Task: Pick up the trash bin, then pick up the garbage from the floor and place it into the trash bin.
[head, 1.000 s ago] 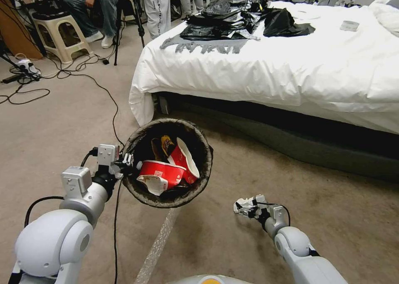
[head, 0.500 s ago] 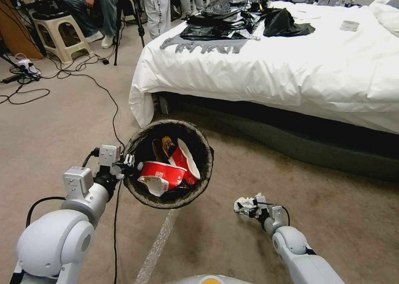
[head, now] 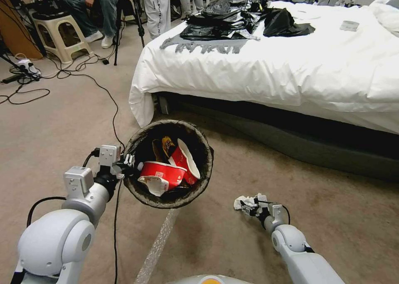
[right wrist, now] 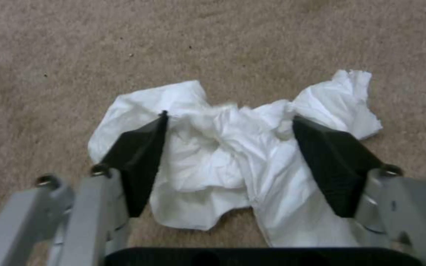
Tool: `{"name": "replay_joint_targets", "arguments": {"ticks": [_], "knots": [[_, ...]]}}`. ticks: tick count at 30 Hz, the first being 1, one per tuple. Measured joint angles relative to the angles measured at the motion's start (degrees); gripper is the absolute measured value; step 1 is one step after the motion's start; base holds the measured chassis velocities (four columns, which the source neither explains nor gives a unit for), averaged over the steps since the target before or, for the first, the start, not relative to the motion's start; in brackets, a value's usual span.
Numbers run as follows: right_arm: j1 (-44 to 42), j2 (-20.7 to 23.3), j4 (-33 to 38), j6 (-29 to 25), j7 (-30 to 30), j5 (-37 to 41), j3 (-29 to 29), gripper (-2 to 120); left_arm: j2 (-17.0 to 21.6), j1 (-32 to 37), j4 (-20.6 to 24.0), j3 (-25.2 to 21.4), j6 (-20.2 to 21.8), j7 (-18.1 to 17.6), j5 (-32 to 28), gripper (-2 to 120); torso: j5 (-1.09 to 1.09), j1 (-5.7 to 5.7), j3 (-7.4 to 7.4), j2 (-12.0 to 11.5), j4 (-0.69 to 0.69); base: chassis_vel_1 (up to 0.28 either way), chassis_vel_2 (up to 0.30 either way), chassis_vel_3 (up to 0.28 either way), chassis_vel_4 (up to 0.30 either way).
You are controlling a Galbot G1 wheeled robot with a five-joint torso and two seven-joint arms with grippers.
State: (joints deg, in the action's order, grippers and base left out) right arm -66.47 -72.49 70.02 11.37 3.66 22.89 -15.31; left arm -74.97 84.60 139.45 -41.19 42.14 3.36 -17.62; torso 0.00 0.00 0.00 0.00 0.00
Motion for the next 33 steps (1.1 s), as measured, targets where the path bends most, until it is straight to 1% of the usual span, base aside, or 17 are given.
{"name": "replay_joint_targets", "arguments": {"ticks": [2, 3, 4, 6, 7, 9, 10, 11, 12, 14, 15, 16, 18, 30, 33], "knots": [[-0.2, 0.0, 0.0, -0.1, 0.0, 0.0, -0.1, 53, -0.1, 0.0, 0.0, 0.1, 0.0, 0.0, 0.1, 1, 0.00, 0.00, 0.00, 0.0, 0.00, 0.000, 0.000, 0.000, 0.000], [-0.2, 0.0, 0.0, -0.1, 0.0, 0.0, -0.1, 50, -0.1, 0.0, 0.0, 0.1, 0.0, 0.0, 0.1, 1, 0.00, 0.00, 0.00, 0.0, 0.00, 0.000, 0.000, 0.000, 0.000], [-0.2, 0.0, 0.0, -0.1, 0.0, 0.0, -0.1, 50, -0.1, 0.0, 0.0, 0.1, 0.0, 0.0, 0.1, 1, 0.00, 0.00, 0.00, 0.0, 0.00, 0.000, 0.000, 0.000, 0.000], [-0.3, 0.0, 0.0, -0.3, 0.0, 0.0, -0.1, 38, -0.2, 0.1, 0.0, 0.1, 0.0, 0.0, 0.3, 1, 0.00, 0.00, 0.00, 0.0, 0.00, 0.000, 0.000, 0.000, 0.000], [-0.3, 0.0, 0.0, -0.3, 0.0, 0.0, -0.1, 38, -0.2, 0.1, 0.0, 0.1, 0.0, 0.0, 0.3, 1, 0.00, 0.00, 0.00, 0.0, 0.00, 0.000, 0.000, 0.000, 0.000], [-0.3, 0.0, 0.0, -0.4, 0.0, 0.0, -0.2, 30, -0.2, 0.1, 0.1, 0.1, 0.0, 0.0, 0.3, 1, 0.00, 0.00, 0.00, 0.0, 0.00, 0.000, 0.000, 0.000, 0.000], [-0.4, 0.0, -0.1, -0.5, 0.0, 0.0, -0.2, 23, -0.1, 0.2, 0.1, 0.1, 0.0, 0.0, 0.3, 1, 0.00, 0.00, 0.00, 0.0, 0.00, 0.000, 0.000, 0.000, 0.000], [-0.4, 0.0, -0.1, -0.5, 0.0, 0.0, -0.2, 23, -0.1, 0.2, 0.1, 0.1, 0.0, 0.0, 0.3, 1, 0.00, 0.00, 0.00, 0.0, 0.00, 0.000, 0.000, 0.000, 0.000], [-0.4, 0.0, -0.1, -0.6, 0.0, 0.0, -0.2, 20, -0.1, 0.2, 0.1, 0.1, 0.0, 0.0, 0.3, 1, 0.00, 0.00, 0.00, 0.0, 0.00, 0.000, 0.000, 0.000, 0.000], [-0.5, 0.0, -0.1, -0.8, 0.0, 0.0, -0.2, 10, -0.1, 0.2, 0.2, 0.1, 0.0, 0.0, 0.4, 1, 0.00, 0.00, 0.00, 0.0, 0.00, 0.000, 0.000, 0.000, 0.000], [-0.5, 0.0, -0.1, -0.8, 0.0, 0.0, -0.2, 10, -0.1, 0.2, 0.2, 0.1, 0.0, 0.0, 0.4, 1, 0.00, 0.00, 0.00, 0.0, 0.00, 0.000, 0.000, 0.000, 0.000], [-0.6, 0.0, -0.1, -0.9, 0.0, 0.0, -0.3, 3, -0.2, 0.3, 0.2, 0.1, 0.0, 0.0, 0.5, 1, 0.00, 0.00, 0.00, 0.0, 0.00, 0.000, 0.000, 0.000, 0.000], [-0.7, 0.1, -0.1, -1.0, 0.0, 0.0, -0.4, 0, -0.2, 0.3, 0.4, 0.1, 0.0, 0.1, 0.5, 1, 0.00, 0.00, 0.00, 0.0, 0.00, 0.000, 0.000, 0.000, 0.000], [-1.1, 0.1, 0.7, -1.6, 0.1, 0.1, -1.5, 0, -0.3, 0.7, 1.1, 0.1, 0.0, 0.1, 0.6, 1, 0.00, 0.00, 0.00, 0.0, 0.00, 0.000, 0.000, 0.000, 0.000], [-1.1, 0.1, 2.3, -2.1, 0.0, 0.2, -2.5, 0, -0.3, 0.9, 1.4, 0.0, 0.0, 0.1, 0.6, 1, 0.01, 0.00, 0.01, 0.0, 0.00, 0.000, 0.000, 0.000, 0.000]]}}
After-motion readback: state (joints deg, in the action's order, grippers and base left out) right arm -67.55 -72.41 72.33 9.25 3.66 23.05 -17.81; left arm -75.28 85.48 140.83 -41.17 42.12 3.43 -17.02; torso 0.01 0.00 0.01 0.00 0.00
